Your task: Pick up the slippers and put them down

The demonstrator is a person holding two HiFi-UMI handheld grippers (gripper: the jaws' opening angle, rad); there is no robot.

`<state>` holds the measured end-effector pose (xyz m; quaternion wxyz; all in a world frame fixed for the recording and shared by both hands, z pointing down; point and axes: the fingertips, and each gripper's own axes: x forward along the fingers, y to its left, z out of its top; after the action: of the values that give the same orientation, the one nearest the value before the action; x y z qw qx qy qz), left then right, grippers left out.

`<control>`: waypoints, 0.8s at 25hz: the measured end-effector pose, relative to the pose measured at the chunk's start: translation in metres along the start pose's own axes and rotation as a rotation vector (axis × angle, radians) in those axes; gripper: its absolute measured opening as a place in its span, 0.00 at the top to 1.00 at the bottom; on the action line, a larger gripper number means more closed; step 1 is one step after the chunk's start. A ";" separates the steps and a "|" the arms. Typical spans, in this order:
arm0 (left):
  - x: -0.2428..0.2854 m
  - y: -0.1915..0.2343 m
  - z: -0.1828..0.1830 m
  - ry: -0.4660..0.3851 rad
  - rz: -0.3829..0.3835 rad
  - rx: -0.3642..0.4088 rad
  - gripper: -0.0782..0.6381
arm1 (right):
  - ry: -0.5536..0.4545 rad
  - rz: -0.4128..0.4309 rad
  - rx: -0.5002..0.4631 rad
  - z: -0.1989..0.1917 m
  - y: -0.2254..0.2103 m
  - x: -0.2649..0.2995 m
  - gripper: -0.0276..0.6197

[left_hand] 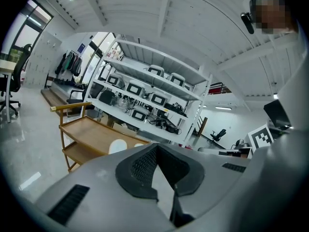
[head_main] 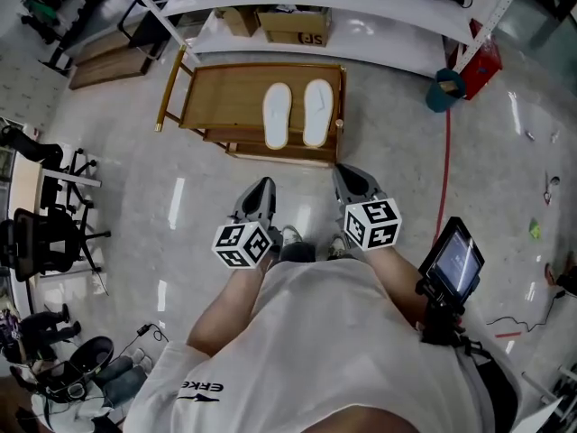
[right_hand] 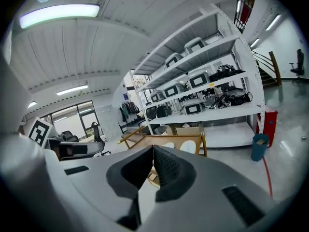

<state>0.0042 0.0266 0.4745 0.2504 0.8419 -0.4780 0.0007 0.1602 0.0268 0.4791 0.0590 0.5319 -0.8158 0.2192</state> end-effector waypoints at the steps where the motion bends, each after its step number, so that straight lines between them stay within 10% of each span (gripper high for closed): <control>1: 0.006 0.005 0.001 0.004 0.000 -0.001 0.89 | 0.004 -0.008 0.006 -0.001 -0.004 0.006 0.95; 20: 0.125 0.143 -0.011 0.246 -0.100 -0.023 0.89 | 0.138 -0.255 0.157 -0.036 -0.050 0.146 0.95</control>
<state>-0.0403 -0.1296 0.5744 0.3166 0.8553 -0.4011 0.0858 0.1370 -0.0979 0.5744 0.1006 0.6179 -0.7160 0.3088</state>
